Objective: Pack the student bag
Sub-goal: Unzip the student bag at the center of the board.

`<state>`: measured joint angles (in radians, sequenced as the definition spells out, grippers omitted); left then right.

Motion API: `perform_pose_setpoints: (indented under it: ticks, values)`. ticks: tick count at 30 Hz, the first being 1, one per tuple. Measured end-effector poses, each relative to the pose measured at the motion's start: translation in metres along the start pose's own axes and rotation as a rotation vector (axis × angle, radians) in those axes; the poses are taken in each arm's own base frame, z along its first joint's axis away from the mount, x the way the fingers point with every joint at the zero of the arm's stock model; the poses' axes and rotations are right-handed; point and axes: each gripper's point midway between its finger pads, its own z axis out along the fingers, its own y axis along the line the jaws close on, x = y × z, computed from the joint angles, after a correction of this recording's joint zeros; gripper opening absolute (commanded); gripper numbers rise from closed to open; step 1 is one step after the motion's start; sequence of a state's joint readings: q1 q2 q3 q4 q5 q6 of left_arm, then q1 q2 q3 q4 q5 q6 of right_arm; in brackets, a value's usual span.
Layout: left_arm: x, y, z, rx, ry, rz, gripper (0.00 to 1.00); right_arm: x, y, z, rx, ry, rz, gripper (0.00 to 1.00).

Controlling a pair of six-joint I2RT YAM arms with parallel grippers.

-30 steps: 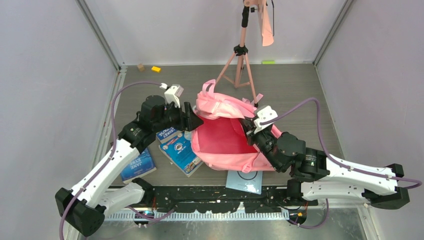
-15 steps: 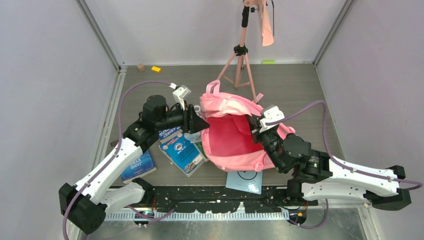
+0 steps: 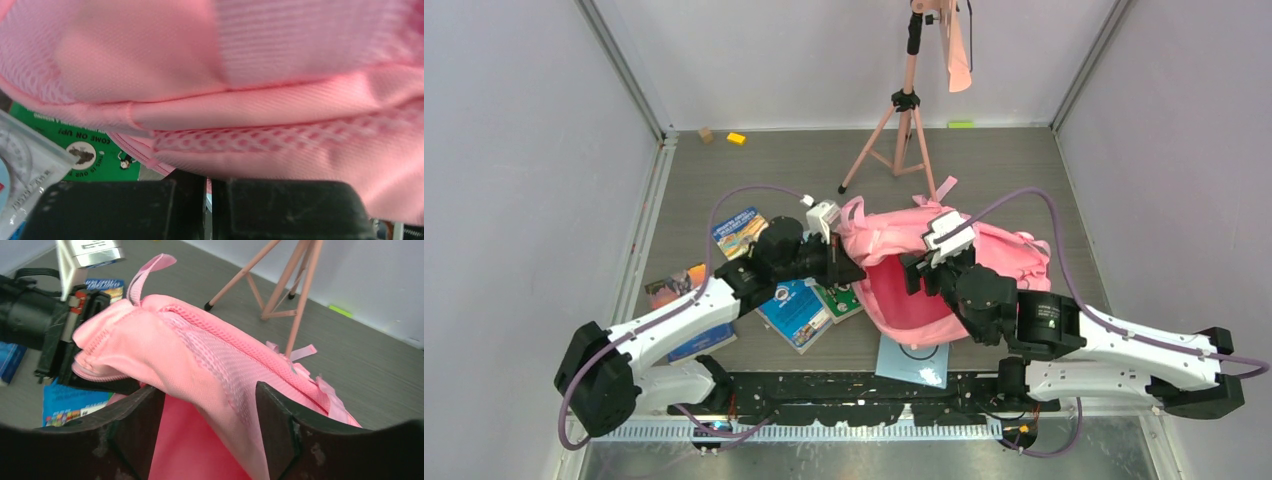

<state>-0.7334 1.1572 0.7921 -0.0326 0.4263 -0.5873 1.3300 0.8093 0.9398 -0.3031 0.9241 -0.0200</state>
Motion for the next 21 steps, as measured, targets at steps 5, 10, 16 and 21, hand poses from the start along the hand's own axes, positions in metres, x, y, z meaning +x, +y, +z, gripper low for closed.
perform_pose_setpoints:
  ticks: [5,10,16,21]
  values:
    - [0.019,0.022,0.010,-0.096,-0.059,-0.100,0.00,0.012,0.028,-0.012,-0.170,0.128,0.066,0.88]
    - [0.029,0.030,0.016,-0.157,-0.093,-0.118,0.00,0.017,0.066,-0.028,-0.356,0.241,0.170,0.89]
    - [0.048,0.014,0.034,-0.124,-0.056,-0.078,0.01,0.014,0.076,-0.022,-0.311,0.264,0.323,0.91]
    - [0.060,0.013,0.036,-0.121,-0.031,-0.060,0.36,0.019,0.070,-0.003,-0.162,0.251,0.370,0.91]
